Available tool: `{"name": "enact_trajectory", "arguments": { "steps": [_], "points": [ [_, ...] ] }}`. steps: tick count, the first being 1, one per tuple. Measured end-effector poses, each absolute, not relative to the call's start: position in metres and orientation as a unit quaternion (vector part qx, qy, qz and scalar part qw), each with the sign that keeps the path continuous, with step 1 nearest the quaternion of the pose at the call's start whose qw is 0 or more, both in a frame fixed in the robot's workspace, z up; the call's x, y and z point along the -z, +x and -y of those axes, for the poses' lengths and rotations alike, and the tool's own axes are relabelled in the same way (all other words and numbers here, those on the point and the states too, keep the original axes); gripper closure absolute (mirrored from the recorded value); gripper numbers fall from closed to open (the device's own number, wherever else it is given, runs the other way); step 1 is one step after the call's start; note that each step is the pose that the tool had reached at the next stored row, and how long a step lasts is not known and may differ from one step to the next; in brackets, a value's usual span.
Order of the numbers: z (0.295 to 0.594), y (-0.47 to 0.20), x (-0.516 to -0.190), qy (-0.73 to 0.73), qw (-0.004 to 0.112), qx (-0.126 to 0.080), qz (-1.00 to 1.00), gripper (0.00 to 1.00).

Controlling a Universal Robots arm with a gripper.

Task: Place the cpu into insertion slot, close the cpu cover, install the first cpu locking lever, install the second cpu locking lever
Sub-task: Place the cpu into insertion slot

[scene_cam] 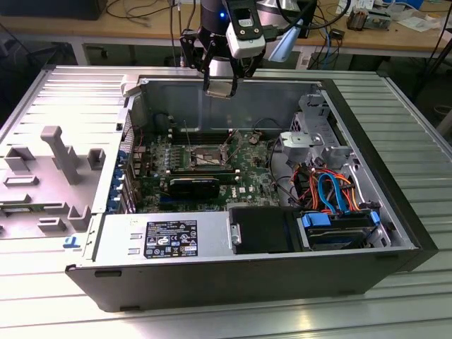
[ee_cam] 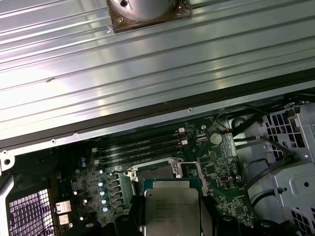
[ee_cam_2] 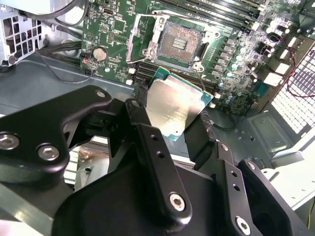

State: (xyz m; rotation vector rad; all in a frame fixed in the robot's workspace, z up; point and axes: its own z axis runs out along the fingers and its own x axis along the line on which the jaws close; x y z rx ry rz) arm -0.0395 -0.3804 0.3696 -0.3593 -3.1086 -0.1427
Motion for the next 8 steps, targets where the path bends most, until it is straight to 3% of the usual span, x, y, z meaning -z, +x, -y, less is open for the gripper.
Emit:
{"name": "enact_trajectory", "arguments": {
  "steps": [8],
  "points": [
    [0.3804, -0.0395, -0.3696, -0.116, 0.004, 0.046, 0.992, 0.46]
  ]
}}
